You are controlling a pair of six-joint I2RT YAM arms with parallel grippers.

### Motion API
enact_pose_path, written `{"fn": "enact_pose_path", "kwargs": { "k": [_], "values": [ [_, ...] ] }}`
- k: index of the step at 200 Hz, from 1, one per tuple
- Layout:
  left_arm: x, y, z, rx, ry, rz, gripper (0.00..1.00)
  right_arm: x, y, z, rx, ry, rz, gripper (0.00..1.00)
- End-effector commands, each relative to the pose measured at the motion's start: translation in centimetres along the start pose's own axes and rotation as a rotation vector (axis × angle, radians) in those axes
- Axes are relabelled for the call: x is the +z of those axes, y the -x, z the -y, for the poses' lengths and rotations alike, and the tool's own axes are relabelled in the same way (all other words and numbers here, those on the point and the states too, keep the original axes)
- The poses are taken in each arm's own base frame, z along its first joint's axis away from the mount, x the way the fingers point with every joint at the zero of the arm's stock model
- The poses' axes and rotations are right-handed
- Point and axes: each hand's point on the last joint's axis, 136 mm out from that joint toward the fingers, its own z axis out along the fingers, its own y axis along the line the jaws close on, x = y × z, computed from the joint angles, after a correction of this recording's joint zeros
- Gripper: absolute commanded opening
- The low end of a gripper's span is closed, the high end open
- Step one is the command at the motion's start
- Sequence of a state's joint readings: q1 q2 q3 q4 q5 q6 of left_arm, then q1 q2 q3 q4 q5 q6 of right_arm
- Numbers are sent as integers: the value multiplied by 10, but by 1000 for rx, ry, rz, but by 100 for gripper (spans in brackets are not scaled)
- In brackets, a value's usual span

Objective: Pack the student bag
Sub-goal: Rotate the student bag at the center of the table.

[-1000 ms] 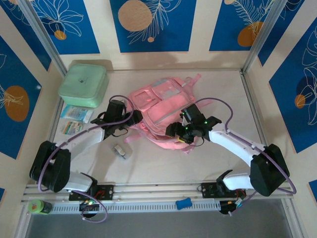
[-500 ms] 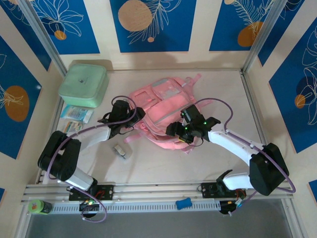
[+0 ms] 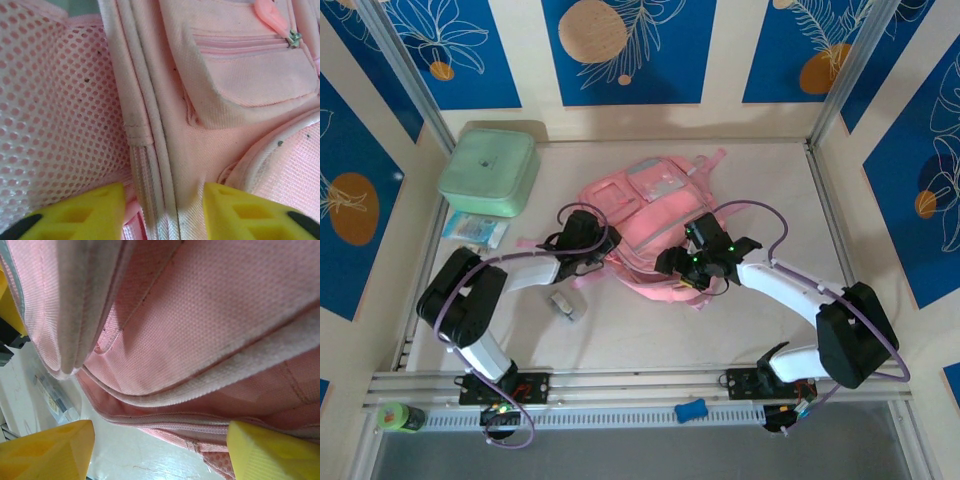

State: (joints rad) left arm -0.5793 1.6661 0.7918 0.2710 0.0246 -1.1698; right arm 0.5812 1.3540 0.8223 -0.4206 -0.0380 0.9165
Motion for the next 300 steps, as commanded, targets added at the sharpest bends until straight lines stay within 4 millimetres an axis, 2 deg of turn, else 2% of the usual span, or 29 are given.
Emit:
{"fn": "enact_pose_path", "kwargs": {
  "k": [1, 29, 53, 70, 101, 118, 144, 173, 190, 212, 233, 257, 279, 300],
  "values": [
    [6, -1, 21, 1, -62, 45, 36, 4, -3, 10, 24, -17, -19, 72],
    [4, -2, 39, 5, -106, 53, 21, 2, 7, 12, 20, -24, 6, 71],
    [-4, 0, 48, 13, -122, 86, 9, 0, 28, 18, 22, -32, 49, 71],
    [-9, -4, 53, 5, -137, 89, 0, -3, 47, 13, 15, 11, 66, 71],
    [-24, -12, 72, -19, -198, 116, 0, -22, 95, -4, -29, 81, 138, 72],
    [-29, -15, 81, -28, -209, 120, 0, -32, 120, -5, -48, 62, 185, 74],
    [-31, -21, 92, -43, -218, 126, 0, -40, 136, 3, -31, 57, 171, 76],
    [-29, -22, 100, -69, -253, 137, 0, -55, 126, 20, -43, -30, 181, 84],
    [-27, -25, 105, -85, -266, 123, 0, -65, 110, 33, -49, -90, 191, 89],
    [-25, -30, 108, -96, -276, 114, 0, -78, 85, 41, -69, -156, 182, 91],
    [-27, -31, 112, -84, -285, 126, 0, -87, 58, 35, -81, -165, 149, 90],
    [-27, -32, 113, -82, -291, 124, 0, -88, 30, 21, -136, -199, 149, 84],
    [-27, -37, 118, -84, -309, 120, 0, -70, 9, -3, -146, -116, 145, 74],
    [-27, -40, 121, -78, -310, 113, 0, -53, 0, -23, -133, -77, 158, 64]
  ]
}}
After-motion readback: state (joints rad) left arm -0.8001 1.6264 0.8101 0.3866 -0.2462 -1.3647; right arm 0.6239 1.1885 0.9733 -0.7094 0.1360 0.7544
